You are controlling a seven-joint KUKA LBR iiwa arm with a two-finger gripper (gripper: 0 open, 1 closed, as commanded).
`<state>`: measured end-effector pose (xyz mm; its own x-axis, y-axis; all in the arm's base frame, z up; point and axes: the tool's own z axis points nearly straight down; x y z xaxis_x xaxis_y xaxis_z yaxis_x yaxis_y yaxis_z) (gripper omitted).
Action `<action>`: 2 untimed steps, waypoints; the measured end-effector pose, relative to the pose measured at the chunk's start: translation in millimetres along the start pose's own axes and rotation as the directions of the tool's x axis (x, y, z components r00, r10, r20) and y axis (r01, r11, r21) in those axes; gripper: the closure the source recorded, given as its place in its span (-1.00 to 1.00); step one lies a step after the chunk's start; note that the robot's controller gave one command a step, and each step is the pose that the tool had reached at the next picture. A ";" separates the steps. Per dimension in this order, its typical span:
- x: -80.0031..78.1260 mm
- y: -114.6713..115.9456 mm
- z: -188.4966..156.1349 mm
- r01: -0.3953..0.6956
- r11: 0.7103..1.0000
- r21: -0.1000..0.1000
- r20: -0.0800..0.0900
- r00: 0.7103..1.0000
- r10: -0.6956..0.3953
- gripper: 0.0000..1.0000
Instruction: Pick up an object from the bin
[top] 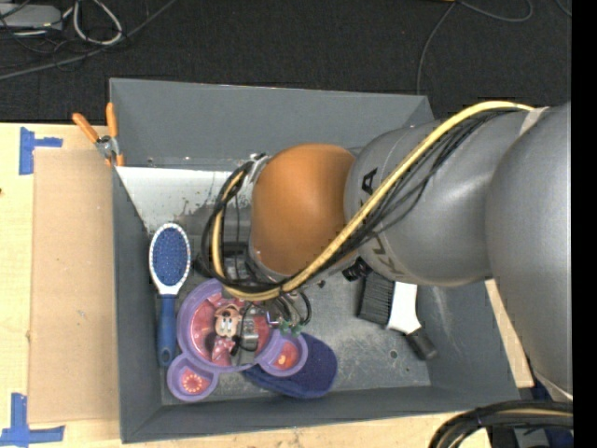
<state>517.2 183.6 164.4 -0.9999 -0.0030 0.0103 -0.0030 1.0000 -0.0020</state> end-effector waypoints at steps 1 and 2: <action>-2.0 -1.2 -4.0 -0.004 1.000 -0.001 0.007 1.000 0.004 -1.00; 24.2 -55.5 58.2 0.176 0.984 0.000 0.005 0.984 -0.176 -1.00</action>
Offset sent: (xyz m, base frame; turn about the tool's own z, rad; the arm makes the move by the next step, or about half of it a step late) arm -0.0399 -0.0894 -0.0944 -0.2779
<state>492.6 127.9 106.6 -0.9838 -0.1791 0.0053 -0.1791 0.9838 -0.0002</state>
